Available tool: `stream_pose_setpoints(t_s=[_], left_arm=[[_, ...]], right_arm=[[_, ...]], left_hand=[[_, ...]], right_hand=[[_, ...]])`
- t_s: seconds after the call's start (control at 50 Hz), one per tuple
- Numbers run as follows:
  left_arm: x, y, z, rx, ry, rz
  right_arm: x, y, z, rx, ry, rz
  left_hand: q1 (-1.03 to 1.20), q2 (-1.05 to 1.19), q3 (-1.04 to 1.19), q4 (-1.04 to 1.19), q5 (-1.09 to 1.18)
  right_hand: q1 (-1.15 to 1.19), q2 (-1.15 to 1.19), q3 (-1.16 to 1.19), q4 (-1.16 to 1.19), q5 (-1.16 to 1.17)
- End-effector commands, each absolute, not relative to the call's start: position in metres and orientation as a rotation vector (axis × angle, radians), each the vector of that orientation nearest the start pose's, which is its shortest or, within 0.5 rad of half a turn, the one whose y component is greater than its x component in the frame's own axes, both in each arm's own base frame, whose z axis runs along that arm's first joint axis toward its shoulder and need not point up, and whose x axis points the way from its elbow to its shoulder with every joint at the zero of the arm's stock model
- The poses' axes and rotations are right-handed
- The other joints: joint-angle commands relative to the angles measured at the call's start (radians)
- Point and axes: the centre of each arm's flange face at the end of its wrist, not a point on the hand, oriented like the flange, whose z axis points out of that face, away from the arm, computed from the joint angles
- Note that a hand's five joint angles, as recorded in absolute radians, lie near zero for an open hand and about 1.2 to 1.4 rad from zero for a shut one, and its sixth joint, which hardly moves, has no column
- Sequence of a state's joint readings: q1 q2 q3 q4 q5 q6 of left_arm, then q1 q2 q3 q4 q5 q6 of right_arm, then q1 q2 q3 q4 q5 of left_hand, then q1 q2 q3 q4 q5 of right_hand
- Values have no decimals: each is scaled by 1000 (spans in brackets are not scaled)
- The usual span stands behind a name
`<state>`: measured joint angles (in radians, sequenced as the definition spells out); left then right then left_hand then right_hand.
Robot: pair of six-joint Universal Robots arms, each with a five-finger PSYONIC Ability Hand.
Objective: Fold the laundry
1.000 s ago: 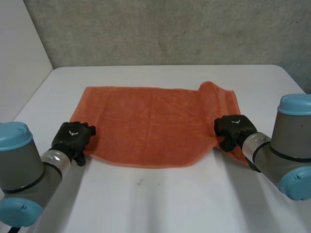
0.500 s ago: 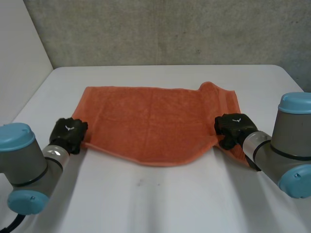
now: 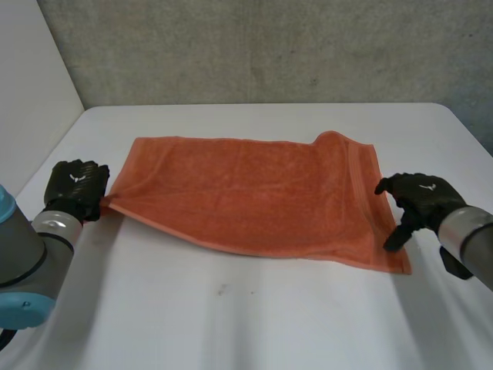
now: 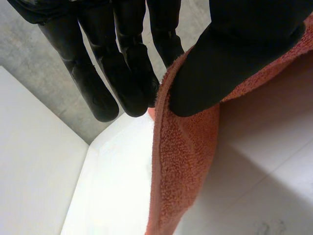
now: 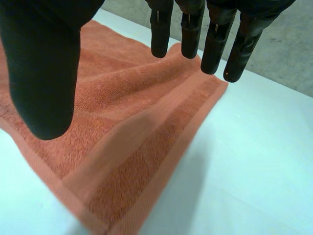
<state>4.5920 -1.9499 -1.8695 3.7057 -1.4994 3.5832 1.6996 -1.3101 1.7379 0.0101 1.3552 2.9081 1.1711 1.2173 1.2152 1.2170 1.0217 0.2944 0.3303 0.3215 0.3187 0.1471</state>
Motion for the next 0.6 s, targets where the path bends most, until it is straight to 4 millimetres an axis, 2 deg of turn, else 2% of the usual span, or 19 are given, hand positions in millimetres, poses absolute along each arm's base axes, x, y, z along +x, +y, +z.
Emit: stream_pose_setpoints(t_s=[0.02, 0.12, 0.24, 0.34, 0.6], left_arm=[[-175, -321, 151, 678, 2116, -1980], [-176, -320, 150, 684, 2118, -1981], [-178, -319, 150, 691, 2118, -1984], [-178, -319, 150, 691, 2120, -1983], [-179, -318, 149, 696, 2123, -1981]], right_arm=[[176, -260, 171, -728, 2478, -1563], [159, -257, 156, -844, 2528, -1565], [159, -256, 148, -891, 2499, -1595], [160, -258, 132, -902, 2480, -1600], [166, -263, 122, -928, 2422, -1578]], left_hand=[[225, 179, 181, 179, 200], [225, 179, 181, 179, 200], [225, 179, 181, 179, 200], [225, 179, 181, 179, 200], [225, 179, 181, 179, 200]], right_hand=[[111, 75, 83, 86, 83], [216, 180, 189, 192, 189], [281, 245, 254, 257, 254], [345, 310, 318, 321, 318], [366, 330, 339, 342, 339]])
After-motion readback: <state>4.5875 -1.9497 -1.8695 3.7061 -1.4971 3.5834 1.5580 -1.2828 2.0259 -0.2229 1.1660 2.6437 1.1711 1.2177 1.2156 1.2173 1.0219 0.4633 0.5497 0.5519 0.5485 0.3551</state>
